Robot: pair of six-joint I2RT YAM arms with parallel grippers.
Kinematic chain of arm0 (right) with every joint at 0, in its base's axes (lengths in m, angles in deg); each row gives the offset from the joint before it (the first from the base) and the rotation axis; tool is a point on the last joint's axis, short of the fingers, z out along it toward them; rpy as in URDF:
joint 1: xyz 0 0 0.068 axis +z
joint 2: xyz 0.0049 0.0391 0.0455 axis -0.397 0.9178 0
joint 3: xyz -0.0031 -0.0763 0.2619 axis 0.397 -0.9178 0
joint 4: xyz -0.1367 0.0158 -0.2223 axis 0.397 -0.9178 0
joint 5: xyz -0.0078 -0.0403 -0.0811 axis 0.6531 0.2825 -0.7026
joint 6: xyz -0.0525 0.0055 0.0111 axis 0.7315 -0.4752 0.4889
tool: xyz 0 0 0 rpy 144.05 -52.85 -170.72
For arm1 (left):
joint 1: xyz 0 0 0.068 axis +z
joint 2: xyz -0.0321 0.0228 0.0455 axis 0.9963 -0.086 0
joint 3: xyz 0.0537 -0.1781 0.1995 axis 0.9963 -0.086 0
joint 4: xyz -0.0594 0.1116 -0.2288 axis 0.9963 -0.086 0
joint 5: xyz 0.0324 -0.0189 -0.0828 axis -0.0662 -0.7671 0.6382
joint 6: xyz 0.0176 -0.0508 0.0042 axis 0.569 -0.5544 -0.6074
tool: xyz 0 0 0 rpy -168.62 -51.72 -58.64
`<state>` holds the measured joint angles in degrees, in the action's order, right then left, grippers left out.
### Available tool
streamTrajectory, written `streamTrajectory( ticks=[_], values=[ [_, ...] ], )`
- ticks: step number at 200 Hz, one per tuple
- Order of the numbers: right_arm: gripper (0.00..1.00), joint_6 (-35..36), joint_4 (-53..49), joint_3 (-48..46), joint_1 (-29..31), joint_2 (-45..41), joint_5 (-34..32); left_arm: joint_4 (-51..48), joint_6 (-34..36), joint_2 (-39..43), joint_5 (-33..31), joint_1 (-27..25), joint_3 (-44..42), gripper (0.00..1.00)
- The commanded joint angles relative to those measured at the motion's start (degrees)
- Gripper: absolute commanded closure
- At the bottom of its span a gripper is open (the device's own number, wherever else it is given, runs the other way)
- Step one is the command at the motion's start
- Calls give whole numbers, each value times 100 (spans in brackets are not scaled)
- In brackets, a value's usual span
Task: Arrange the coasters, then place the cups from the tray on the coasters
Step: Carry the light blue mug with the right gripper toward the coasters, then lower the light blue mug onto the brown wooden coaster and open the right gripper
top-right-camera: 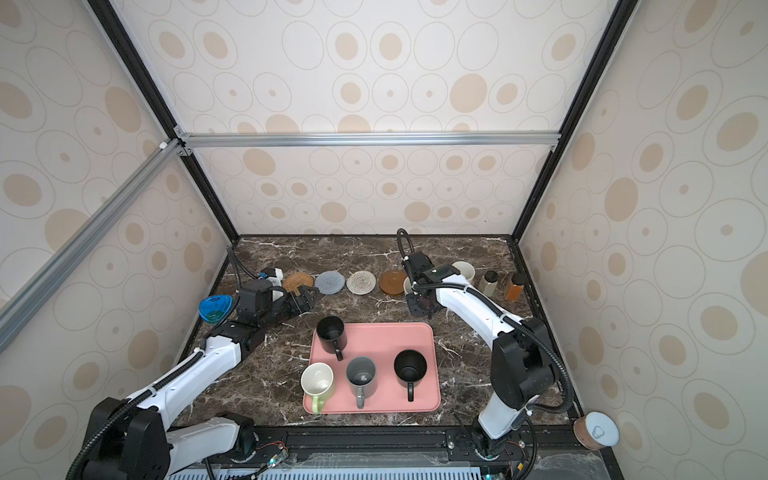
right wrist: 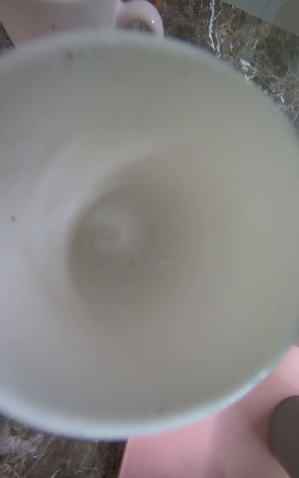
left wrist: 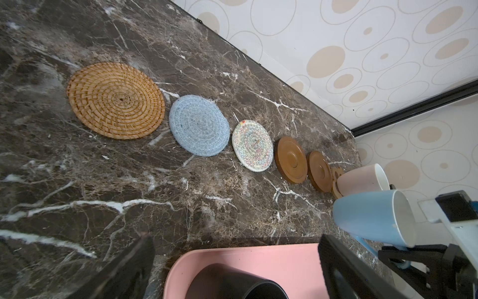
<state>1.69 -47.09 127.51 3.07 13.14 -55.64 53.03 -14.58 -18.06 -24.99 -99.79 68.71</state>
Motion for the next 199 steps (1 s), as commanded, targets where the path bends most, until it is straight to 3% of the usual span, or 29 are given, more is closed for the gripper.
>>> streamTrajectory(
  ticks=[1,97,199],
  values=[
    [92,83,226,383,-187,153,26,63,-112,150,-13,42,86,0],
    [92,246,329,1472,-827,1292,76,104,-147,219,42,43,64,0],
    [92,251,337,2016,-1020,2024,203,194,-215,264,48,41,-13,0]
  ],
)
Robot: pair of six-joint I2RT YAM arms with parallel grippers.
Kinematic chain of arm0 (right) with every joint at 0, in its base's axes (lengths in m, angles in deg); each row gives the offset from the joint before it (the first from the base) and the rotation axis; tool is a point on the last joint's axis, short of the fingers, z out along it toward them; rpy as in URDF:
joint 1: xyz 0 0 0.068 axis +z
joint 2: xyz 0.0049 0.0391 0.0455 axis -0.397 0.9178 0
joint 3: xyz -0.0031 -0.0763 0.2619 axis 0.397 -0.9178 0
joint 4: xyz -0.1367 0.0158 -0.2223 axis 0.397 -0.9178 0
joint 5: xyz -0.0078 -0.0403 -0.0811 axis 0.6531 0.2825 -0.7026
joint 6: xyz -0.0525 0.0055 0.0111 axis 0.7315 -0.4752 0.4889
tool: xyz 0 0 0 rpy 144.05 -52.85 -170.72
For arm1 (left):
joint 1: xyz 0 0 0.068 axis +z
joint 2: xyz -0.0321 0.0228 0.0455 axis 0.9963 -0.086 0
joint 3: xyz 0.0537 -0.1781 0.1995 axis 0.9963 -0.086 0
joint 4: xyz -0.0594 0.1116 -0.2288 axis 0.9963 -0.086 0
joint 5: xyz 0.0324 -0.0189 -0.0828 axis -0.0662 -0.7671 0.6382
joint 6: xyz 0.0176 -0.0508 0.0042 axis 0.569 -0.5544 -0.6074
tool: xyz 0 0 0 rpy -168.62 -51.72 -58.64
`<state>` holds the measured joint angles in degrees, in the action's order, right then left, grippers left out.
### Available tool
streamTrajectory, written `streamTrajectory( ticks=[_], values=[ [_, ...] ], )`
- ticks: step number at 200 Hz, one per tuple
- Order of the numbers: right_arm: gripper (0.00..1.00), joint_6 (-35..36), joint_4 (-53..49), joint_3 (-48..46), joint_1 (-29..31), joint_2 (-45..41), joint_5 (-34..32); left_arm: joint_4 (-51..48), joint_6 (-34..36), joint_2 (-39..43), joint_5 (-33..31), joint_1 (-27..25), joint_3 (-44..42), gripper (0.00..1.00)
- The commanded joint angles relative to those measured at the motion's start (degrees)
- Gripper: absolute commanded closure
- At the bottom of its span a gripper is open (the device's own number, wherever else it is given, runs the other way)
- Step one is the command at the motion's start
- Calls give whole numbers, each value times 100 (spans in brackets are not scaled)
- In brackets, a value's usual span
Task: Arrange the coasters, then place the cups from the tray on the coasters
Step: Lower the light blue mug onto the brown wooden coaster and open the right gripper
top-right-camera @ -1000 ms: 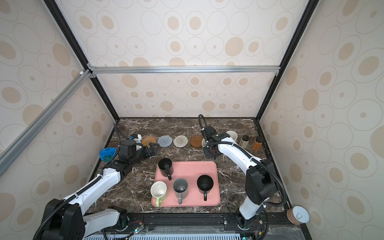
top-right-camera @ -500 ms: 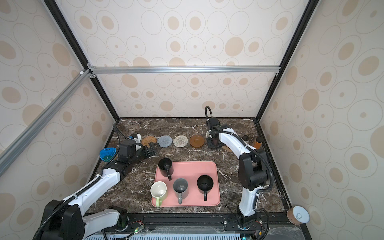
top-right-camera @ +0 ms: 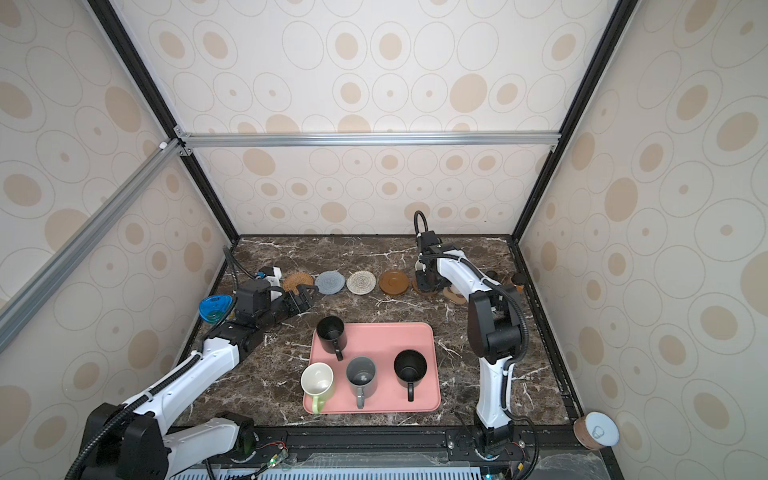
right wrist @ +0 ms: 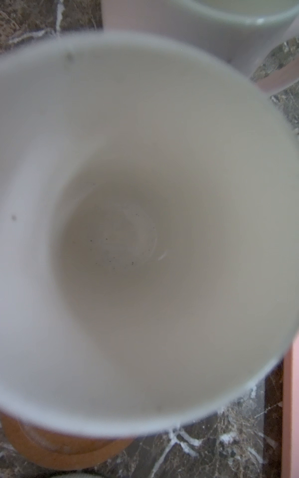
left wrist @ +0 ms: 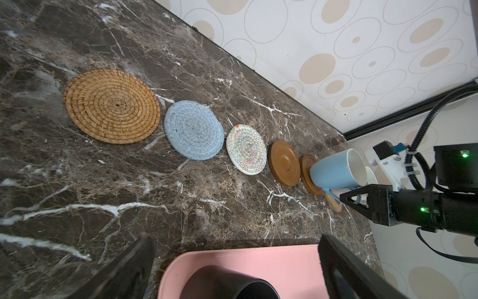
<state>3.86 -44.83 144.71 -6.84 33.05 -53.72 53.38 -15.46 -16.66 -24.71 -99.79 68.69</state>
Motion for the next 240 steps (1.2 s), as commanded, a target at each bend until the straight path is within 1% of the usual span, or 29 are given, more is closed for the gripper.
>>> streamTrajectory(
  ticks=[1,59,67,120,240],
  values=[
    [92,34,112,292,-30,39,10,160,-134,124,22,40,-12,0],
    [92,-29,112,368,-23,204,81,143,-136,125,19,40,-6,0],
    [92,-36,108,360,-181,209,81,141,-138,124,17,42,-10,0],
    [91,-107,42,337,-214,221,105,169,-151,115,29,44,-20,0],
    [89,-182,-59,361,-214,198,516,187,-153,124,39,39,-37,0]
  ],
)
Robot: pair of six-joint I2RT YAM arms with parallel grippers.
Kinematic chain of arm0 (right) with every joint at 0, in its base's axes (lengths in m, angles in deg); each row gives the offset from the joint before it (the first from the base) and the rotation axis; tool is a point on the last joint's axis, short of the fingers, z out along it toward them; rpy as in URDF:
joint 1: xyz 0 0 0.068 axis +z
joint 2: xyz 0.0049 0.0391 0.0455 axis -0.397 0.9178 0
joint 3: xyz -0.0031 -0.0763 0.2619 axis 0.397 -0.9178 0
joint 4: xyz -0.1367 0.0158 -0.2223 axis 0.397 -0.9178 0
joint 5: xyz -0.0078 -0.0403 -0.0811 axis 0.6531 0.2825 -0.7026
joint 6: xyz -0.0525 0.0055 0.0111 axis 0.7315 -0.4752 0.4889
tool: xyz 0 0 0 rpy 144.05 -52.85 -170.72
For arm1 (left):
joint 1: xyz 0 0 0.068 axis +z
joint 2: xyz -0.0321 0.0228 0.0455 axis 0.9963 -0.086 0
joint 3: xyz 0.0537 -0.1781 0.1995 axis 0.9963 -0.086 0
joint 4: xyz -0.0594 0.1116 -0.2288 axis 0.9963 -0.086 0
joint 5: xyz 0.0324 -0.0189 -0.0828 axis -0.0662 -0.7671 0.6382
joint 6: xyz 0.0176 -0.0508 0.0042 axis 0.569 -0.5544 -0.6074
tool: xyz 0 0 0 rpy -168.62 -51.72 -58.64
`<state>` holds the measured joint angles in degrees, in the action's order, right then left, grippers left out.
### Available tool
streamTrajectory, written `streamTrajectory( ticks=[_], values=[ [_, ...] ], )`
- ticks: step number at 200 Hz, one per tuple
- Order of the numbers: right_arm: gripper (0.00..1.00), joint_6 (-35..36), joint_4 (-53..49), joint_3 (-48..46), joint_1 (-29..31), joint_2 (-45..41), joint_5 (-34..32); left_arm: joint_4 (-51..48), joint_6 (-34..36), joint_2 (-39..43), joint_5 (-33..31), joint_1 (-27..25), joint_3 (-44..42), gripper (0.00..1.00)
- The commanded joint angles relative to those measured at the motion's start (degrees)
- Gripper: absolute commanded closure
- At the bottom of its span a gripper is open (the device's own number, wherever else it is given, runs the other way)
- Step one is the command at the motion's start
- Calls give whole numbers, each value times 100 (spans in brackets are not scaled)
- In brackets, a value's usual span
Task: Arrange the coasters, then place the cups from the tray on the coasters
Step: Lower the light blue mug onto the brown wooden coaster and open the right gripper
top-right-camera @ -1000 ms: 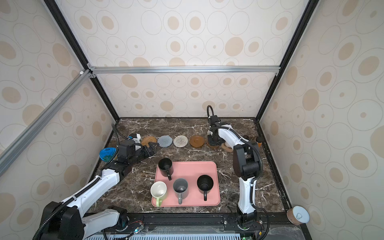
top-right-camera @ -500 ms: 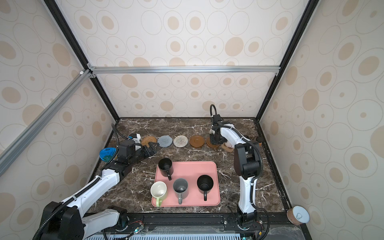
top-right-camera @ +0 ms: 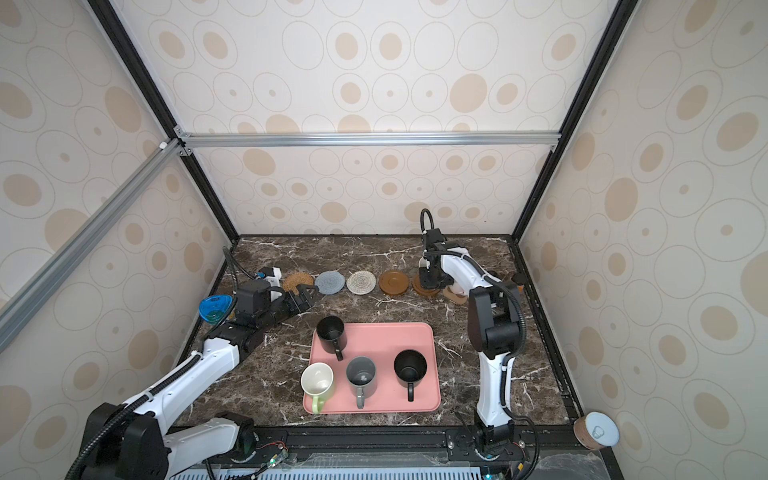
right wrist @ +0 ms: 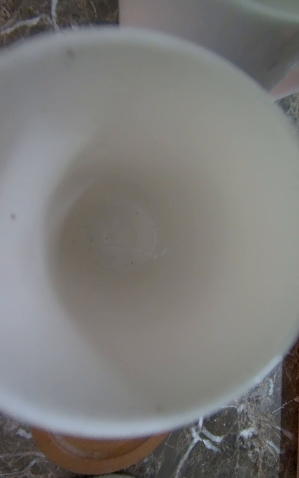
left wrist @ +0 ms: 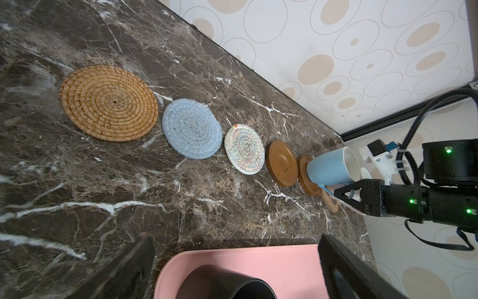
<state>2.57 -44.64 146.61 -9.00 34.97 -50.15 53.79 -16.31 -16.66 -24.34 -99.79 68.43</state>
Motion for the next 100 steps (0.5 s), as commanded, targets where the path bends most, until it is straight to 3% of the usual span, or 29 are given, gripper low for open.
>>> streamTrajectory(
  ticks=[1,100],
  values=[
    [89,-51,-81,170,2,8,161,145,-70,124,-1,39,-8,0],
    [86,-124,-179,37,25,-18,179,185,-65,94,26,40,-14,0]
  ],
)
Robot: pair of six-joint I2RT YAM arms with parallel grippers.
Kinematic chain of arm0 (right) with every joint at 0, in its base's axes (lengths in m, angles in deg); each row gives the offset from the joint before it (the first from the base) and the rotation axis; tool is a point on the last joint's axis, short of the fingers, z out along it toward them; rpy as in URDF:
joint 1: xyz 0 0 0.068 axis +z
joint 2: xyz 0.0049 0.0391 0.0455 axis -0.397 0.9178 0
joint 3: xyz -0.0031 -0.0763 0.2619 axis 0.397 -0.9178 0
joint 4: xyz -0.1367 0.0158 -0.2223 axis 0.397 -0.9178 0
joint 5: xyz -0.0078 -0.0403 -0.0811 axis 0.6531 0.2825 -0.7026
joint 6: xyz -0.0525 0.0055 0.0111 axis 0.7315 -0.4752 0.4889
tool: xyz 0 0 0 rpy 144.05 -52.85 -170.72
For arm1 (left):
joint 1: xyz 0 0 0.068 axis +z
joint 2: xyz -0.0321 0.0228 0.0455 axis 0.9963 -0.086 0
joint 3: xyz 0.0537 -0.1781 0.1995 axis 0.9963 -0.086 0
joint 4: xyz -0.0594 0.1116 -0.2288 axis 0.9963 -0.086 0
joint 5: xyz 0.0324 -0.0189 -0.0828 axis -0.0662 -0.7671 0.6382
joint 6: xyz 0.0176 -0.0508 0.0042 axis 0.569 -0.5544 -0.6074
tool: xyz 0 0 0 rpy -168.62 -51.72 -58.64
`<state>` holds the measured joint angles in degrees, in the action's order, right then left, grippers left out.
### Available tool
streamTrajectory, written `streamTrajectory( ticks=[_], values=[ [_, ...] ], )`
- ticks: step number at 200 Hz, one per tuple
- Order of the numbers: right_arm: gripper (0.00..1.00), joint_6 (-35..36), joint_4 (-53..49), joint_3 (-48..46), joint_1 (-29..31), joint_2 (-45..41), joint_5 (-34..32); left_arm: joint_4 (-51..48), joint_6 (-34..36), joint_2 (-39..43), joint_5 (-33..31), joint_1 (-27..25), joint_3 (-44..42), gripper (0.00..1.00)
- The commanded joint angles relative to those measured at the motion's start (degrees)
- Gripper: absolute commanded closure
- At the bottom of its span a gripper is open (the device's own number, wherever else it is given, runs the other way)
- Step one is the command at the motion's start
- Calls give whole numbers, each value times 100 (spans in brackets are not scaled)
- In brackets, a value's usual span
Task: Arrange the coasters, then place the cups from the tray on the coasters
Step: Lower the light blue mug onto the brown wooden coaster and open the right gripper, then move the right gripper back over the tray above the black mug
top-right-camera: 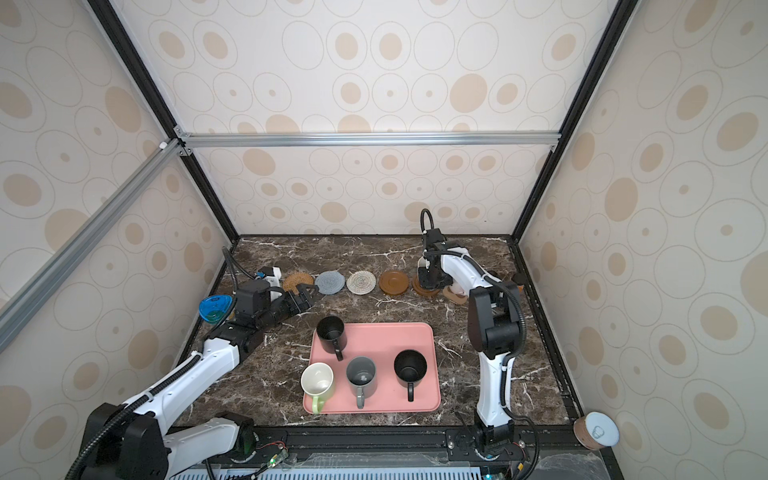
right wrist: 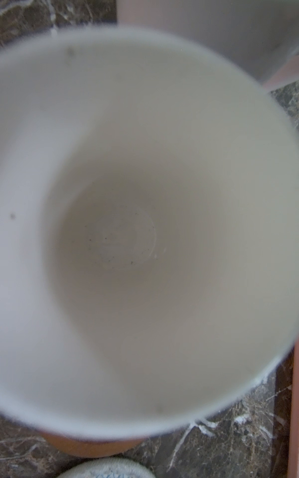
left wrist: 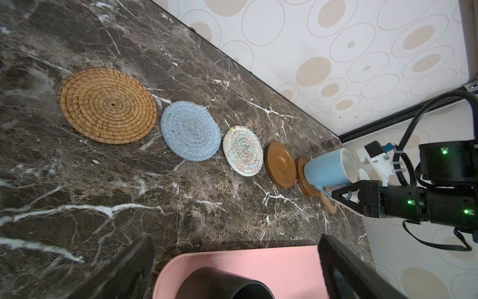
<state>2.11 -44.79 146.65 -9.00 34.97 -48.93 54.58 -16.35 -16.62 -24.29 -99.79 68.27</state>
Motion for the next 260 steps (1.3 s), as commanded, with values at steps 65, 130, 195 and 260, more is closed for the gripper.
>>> streamTrajectory(
  ticks=[65,130,195,260],
  values=[
    [73,-143,-234,63,44,-42,39,120,-52,101,26,42,-33,0],
    [58,-208,-336,42,54,-321,23,111,-42,113,9,40,-36,0],
    [50,-143,-578,30,96,-1094,4,103,-15,69,-22,46,-3,0],
    [47,-106,-664,-116,542,-1840,126,22,10,15,-89,44,56,0]
  ],
)
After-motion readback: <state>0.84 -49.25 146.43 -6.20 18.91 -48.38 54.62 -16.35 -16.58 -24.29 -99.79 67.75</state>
